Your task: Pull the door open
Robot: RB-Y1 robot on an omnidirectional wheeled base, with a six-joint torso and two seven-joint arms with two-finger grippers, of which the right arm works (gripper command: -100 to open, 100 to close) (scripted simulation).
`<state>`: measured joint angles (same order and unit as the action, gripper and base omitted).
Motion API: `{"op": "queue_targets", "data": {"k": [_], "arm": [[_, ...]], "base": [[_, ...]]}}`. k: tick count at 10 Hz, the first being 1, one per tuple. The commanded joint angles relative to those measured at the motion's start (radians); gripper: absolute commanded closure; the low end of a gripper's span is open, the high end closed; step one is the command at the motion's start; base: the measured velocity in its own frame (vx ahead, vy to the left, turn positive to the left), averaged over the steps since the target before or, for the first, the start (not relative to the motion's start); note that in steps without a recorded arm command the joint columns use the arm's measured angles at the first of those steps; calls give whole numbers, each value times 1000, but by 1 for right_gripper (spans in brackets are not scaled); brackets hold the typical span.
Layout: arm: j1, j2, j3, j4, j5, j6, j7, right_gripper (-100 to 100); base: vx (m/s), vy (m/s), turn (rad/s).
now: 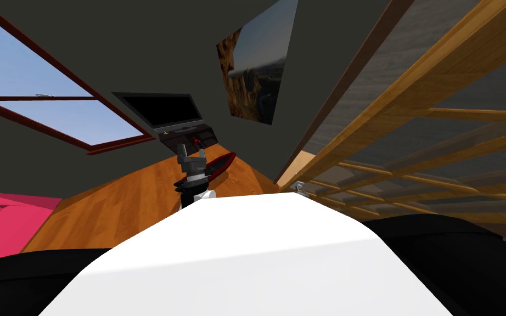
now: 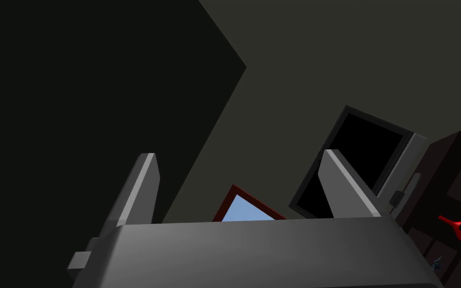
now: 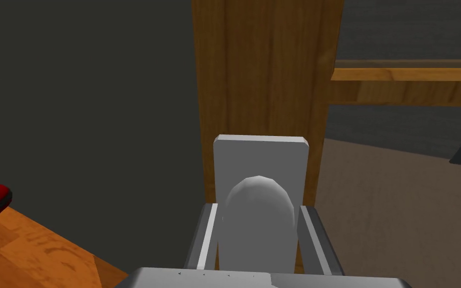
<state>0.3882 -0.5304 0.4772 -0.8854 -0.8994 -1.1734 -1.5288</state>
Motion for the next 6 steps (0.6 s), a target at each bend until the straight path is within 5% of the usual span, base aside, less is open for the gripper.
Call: {"op": "queue_targets", "data": {"k": [1,6], "arm": [[9,-6,23,-6,18,-17,-5,100],[25,-27,87,-17,66,-59,-22,100]], "base": [[-253,-40,74],[-227,-13,43]]}}
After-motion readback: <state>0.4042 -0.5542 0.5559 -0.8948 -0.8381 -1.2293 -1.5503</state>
